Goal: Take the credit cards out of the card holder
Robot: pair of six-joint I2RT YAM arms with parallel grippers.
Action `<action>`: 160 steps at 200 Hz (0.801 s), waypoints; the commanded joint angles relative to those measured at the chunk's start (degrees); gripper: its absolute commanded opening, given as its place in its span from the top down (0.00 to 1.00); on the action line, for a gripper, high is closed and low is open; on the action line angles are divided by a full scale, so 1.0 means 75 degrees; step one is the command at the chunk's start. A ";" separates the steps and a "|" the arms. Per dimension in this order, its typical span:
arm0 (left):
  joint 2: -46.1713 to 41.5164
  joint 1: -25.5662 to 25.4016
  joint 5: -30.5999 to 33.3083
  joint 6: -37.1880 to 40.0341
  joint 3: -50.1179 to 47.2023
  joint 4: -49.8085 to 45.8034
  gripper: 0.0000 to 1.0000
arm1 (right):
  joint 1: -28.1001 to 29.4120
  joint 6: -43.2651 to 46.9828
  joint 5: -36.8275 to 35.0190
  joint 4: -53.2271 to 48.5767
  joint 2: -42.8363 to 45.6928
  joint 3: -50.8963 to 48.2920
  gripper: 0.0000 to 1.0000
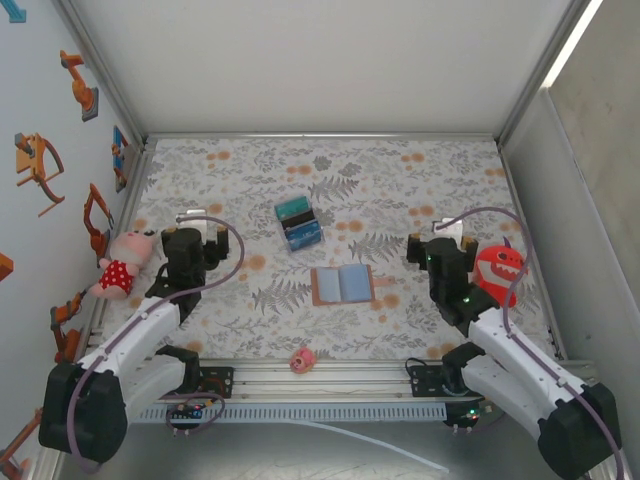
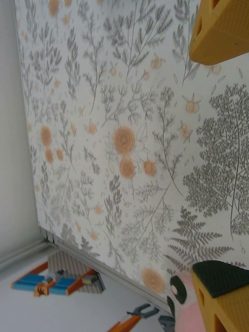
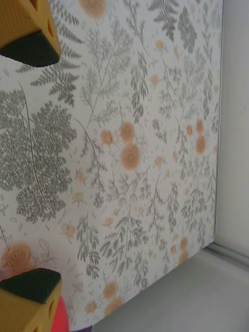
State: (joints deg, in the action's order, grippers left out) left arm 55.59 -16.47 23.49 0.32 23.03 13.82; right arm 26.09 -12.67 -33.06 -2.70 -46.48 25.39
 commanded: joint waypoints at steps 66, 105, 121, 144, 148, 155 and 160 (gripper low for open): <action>0.1103 0.0972 -0.0412 0.0045 -0.0621 0.2732 0.03 | -0.1467 0.0837 0.0916 0.1599 -0.0966 -0.0126 0.00; 0.1775 0.1142 -0.0903 0.0356 -0.0793 0.3900 0.03 | -0.1798 0.0855 0.1055 0.2188 -0.0960 -0.0472 0.00; 0.2062 0.1231 -0.1298 0.0253 -0.0794 0.4183 0.03 | -0.1901 0.0847 0.1102 0.2326 -0.0922 -0.0577 0.00; 0.2655 0.1247 -0.1635 0.0237 -0.0809 0.4738 0.03 | -0.2032 0.0863 0.1179 0.2453 -0.0911 -0.0630 0.00; 0.2776 0.1247 -0.1662 0.0248 -0.0809 0.4809 0.03 | -0.2048 0.0862 0.1188 0.2475 -0.0924 -0.0631 0.01; 0.3017 0.1244 -0.1709 0.0275 -0.0830 0.5065 0.03 | -0.2076 0.0870 0.1208 0.2518 -0.0928 -0.0651 0.00; 0.3207 0.1247 -0.1755 0.0284 -0.0830 0.5232 0.03 | -0.2094 0.0870 0.1225 0.2555 -0.0941 -0.0663 0.00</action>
State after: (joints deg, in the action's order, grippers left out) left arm 75.29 -7.44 14.04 1.50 17.47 45.04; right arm 11.29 -6.55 -24.62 12.08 -53.78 21.04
